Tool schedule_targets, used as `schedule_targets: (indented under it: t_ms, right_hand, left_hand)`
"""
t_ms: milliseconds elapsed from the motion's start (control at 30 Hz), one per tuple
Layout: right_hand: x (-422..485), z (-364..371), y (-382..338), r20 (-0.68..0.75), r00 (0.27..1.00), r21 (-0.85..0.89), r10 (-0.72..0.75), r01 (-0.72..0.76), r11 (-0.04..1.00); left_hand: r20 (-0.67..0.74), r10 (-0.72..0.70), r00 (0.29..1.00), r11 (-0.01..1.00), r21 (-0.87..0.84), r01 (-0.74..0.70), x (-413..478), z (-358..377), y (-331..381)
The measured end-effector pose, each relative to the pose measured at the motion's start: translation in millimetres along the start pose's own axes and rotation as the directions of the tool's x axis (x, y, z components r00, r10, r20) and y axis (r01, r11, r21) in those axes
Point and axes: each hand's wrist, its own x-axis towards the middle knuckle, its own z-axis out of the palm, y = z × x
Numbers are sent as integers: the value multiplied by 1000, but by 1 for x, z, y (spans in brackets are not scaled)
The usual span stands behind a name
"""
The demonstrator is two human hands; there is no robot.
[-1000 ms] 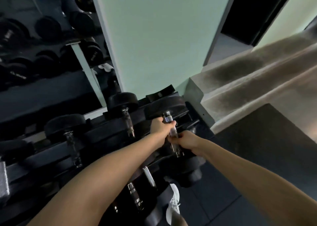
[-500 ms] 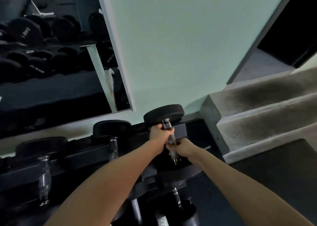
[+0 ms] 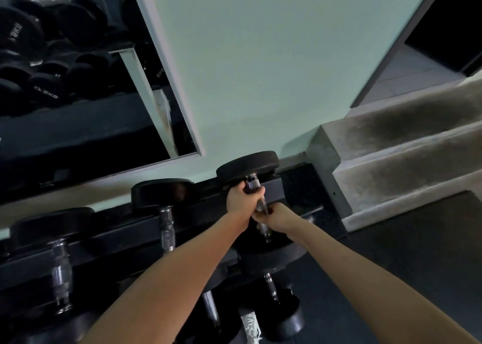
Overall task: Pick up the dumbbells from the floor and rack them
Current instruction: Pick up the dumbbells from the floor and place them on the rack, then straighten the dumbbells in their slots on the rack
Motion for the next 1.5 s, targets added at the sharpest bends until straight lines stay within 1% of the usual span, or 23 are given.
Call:
schedule_targets:
  t_ms: [67,167,233,300,400,433,500,533,567,600,633,667,700,733,767,833,900,967,1067,1133,1267,1400,1500]
  right_hand:
    - [1,2,0,-54,998,-116,-13,6,993]
    - [-3,6,-4,-152,987,-356,-55,-3,935]
    - [-10,9,-7,-204,976,-431,-70,-25,902]
    - [-21,14,-8,-280,956,-478,-85,-62,876]
    - [-48,23,-8,-421,895,-549,-150,-120,827]
    - [-59,28,-7,-467,860,-571,-206,-115,813]
    - [-85,43,-4,-527,770,-594,-358,-33,804]
    - [-101,53,-4,-535,733,-588,-421,35,808]
    - [-113,65,-2,-527,719,-567,-454,101,818]
    - [-121,79,0,-511,738,-516,-441,147,844]
    - [-124,94,6,-483,792,-430,-374,157,889]
    - [-123,109,11,-430,867,-300,-251,125,946]
    - [-117,124,17,-341,935,-117,-100,63,991]
    - [-111,140,22,-225,973,75,44,-28,997]
    - [-105,154,24,-97,983,225,157,-132,965]
    - [-95,177,21,118,953,418,281,-304,856]
    - [-87,193,13,184,932,550,311,-360,754]
    - [-80,204,7,146,937,616,319,-338,712]
    - [-77,212,0,81,942,685,326,-290,669]
    - [-77,215,-5,24,935,711,354,-265,652]
    - [-73,217,-11,-86,905,718,416,-234,656]
    - [-67,213,-9,-146,887,697,437,-221,682]
    - [-68,210,-10,-186,877,642,443,-233,730]
  left_hand:
    - [-9,7,1000,999,42,-7,-2,1,3]
    - [27,-18,999,996,91,16,-5,-1,7]
    - [71,-31,997,997,77,25,-6,-4,7]
    - [100,-3,995,997,80,-5,-11,-10,5]
    - [99,73,992,980,176,-90,-26,-33,-4]
    - [96,92,991,975,194,-109,-32,-44,-10]
    - [80,142,987,963,218,-157,-49,-76,-20]
    - [56,197,979,942,266,-205,-56,-96,-24]
    - [14,275,961,899,352,-262,-62,-117,-27]
    - [-39,374,927,836,448,-318,-68,-140,-29]
    - [-92,461,883,771,535,-346,-71,-162,-29]
    - [-135,521,843,717,604,-347,-71,-184,-30]
    - [-157,559,814,673,660,-334,-69,-205,-30]
    - [-151,579,802,625,713,-317,-64,-222,-31]
    - [-112,588,801,567,763,-310,-56,-237,-31]
    - [15,568,823,449,832,-326,-39,-259,-29]
    - [148,519,842,379,843,-381,-23,-271,-22]
    - [255,464,848,355,824,-442,-7,-277,-14]
    - [382,370,847,357,783,-509,7,-274,-6]
    - [429,367,825,341,763,-548,13,-271,-3]
    - [478,435,763,277,736,-618,14,-273,4]
    - [482,452,751,258,735,-627,7,-282,1]
    - [436,502,747,272,740,-615,1,-288,-9]
